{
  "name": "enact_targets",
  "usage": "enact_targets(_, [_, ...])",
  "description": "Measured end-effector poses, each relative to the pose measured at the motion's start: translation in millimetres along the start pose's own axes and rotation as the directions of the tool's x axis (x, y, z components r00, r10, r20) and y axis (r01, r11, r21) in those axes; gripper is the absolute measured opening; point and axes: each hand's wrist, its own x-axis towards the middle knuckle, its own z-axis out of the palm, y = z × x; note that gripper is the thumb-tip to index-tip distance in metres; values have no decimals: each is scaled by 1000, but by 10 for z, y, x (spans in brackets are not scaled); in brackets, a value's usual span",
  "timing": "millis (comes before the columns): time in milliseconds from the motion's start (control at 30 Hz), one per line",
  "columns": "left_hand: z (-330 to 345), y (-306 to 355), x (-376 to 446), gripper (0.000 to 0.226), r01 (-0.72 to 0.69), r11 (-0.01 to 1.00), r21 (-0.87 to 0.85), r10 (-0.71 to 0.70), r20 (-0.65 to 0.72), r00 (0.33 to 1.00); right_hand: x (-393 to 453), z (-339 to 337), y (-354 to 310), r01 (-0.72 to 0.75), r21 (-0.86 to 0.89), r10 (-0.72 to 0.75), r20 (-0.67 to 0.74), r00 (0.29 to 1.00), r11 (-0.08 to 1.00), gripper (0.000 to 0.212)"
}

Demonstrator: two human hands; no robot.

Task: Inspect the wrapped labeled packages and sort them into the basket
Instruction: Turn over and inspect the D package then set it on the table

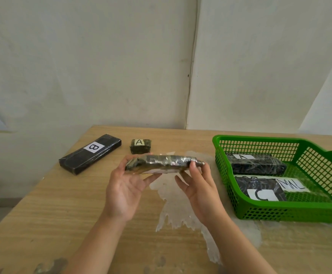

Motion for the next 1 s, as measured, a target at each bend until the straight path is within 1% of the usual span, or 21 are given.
enact_targets(33, [-4,13,-6,70,17,999,-33,-16,24,1000,10,-13,10,10,19,-10,-9,1000,1000,34])
enact_targets(67, [2,23,-9,64,54,996,-68,-51,46,998,22,-28,15,21,44,-21,-14,1000,999,37])
enact_targets(133, [0,36,-14,56,168,975,-148,-164,35,986,47,-55,16,42,90,-42,2,999,995,53])
enact_targets(200, [-26,48,1,52,313,925,-215,-318,9,948,70,-82,17,64,131,-68,25,997,989,62])
enact_targets(267, [-48,75,6,49,437,886,-155,-432,63,900,96,-111,13,84,174,-92,37,995,981,65])
enact_targets(300, [-56,96,8,52,479,870,-118,-473,74,878,100,-115,2,90,196,-99,36,994,976,67])
enact_targets(367, [-51,116,2,66,544,834,-88,-543,44,839,99,-110,-12,85,226,-90,10,996,970,69])
enact_targets(400, [-18,122,-7,70,549,832,-81,-550,14,835,102,-105,-12,79,220,-78,-12,997,972,67])
enact_targets(467, [24,98,-5,72,502,862,-72,-506,-79,859,100,-95,-1,36,167,-28,-50,998,985,59])
enact_targets(500, [40,72,2,71,460,887,-51,-462,-142,875,91,-87,6,-4,140,11,-43,999,990,59])
enact_targets(567, [50,-4,29,71,379,925,28,-359,-263,895,58,-57,20,-80,67,76,55,996,995,57])
enact_targets(600, [57,-35,32,75,343,937,70,-308,-300,903,30,-39,37,-109,13,107,123,987,994,55])
enact_targets(667, [63,-91,31,85,262,954,143,-205,-326,923,-28,1,91,-143,-103,162,218,962,984,52])
enact_targets(700, [75,-111,27,87,226,959,172,-161,-324,932,-48,25,124,-145,-147,176,226,958,978,50])
enact_targets(733, [84,-121,20,86,196,962,189,-128,-323,938,-57,44,151,-132,-179,168,209,963,975,46])
enact_targets(833, [96,-109,33,80,149,958,243,-67,-315,947,-44,75,126,-73,-231,95,87,992,970,33])
enact_targets(867, [84,-93,42,76,141,954,264,-52,-319,946,-33,65,102,-56,-213,73,70,995,975,29])
enact_targets(967, [11,-30,67,59,122,957,263,-26,-343,939,-6,3,3,-26,-79,28,31,999,997,14])
enact_targets(1000, [-30,-13,73,54,124,959,255,-32,-335,942,2,-17,-35,-21,-43,22,13,1000,999,13])
